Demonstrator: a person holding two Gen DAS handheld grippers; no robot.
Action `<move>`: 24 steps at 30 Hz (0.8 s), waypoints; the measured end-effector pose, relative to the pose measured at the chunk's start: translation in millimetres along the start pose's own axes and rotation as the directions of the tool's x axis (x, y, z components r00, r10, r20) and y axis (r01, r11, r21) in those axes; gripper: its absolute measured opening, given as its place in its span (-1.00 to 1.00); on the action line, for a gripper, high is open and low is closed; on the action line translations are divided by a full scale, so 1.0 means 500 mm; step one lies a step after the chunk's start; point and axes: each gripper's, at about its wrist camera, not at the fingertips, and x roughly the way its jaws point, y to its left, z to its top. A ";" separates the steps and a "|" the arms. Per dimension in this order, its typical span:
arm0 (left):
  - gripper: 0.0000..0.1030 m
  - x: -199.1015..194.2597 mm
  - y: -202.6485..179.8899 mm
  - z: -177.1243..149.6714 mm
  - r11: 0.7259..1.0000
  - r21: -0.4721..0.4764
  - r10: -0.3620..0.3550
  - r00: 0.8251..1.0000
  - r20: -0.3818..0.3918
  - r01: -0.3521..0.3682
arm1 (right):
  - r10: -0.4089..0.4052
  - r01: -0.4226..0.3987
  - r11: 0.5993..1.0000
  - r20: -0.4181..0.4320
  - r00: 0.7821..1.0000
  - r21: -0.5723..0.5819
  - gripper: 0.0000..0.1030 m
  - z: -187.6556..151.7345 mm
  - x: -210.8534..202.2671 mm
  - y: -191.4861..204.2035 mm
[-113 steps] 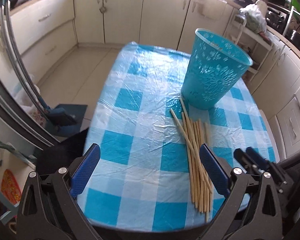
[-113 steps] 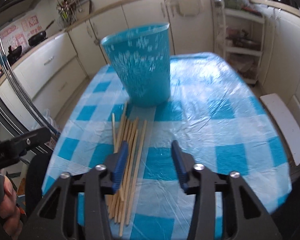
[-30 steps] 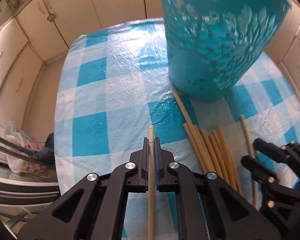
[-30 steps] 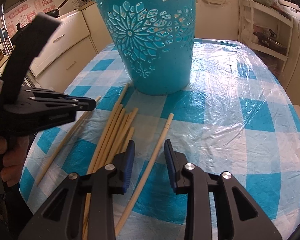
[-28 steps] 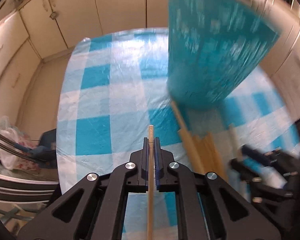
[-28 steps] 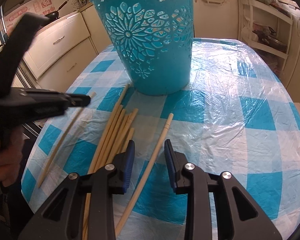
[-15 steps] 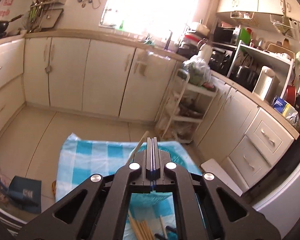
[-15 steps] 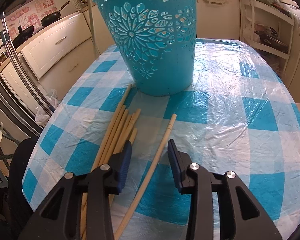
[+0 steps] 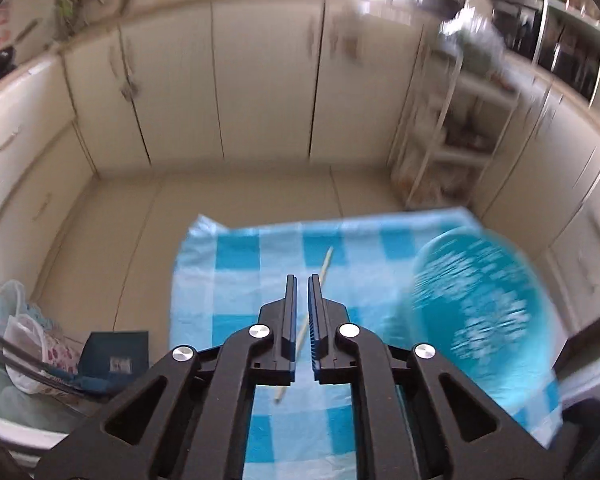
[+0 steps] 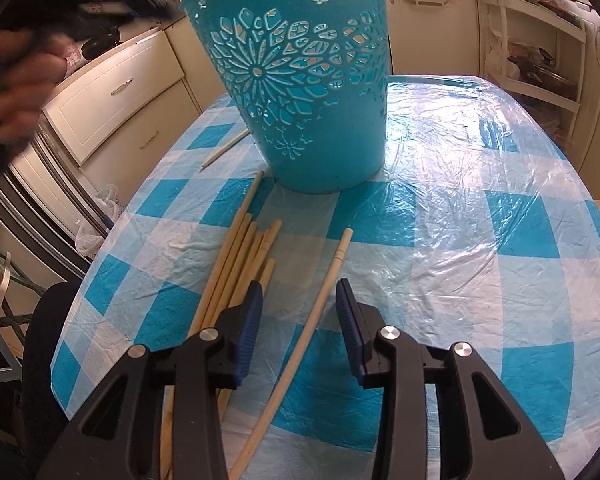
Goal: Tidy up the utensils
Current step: 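Lift the held stick with the left gripper over the teal basket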
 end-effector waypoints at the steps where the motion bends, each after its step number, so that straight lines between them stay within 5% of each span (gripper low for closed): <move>1: -0.73 0.051 0.004 0.006 1.000 0.019 0.003 0.999 -0.052 -0.002 | 0.003 -0.003 1.000 0.000 1.000 0.001 -0.24 0.000 0.000 -0.001; 3: -0.56 0.128 0.002 0.019 0.998 0.061 -0.005 0.994 -0.109 0.012 | 0.006 -0.006 1.000 -0.001 1.000 -0.004 -0.20 0.001 0.001 0.003; 8: -0.03 0.211 -0.027 0.035 0.984 0.156 -0.068 0.991 -0.116 0.086 | 0.008 -0.008 1.000 -0.004 1.000 -0.017 -0.11 0.001 0.004 0.009; 12: 0.01 0.265 -0.049 0.042 0.962 0.223 -0.127 0.980 -0.154 0.159 | 0.018 -0.018 1.000 -0.004 1.000 -0.013 -0.07 0.001 0.005 0.009; 18: 0.00 0.326 -0.081 0.024 0.935 0.345 -0.023 0.984 -0.176 0.084 | 0.027 -0.027 1.000 -0.004 1.000 -0.011 -0.02 0.000 0.006 0.014; 19: -0.07 0.326 -0.083 0.021 0.935 0.346 -0.024 0.987 -0.159 0.079 | 0.028 -0.028 1.000 -0.005 1.000 -0.010 -0.01 0.001 0.006 0.014; 22: -0.88 0.324 -0.079 0.020 0.943 0.318 -0.045 0.984 -0.171 0.099 | 0.031 -0.031 0.999 -0.005 1.000 -0.008 0.00 0.002 0.007 0.013; 24: -0.90 0.319 -0.071 0.017 0.951 0.293 -0.050 0.983 -0.176 0.101 | 0.033 -0.033 0.999 -0.005 0.999 -0.006 0.00 0.002 0.007 0.013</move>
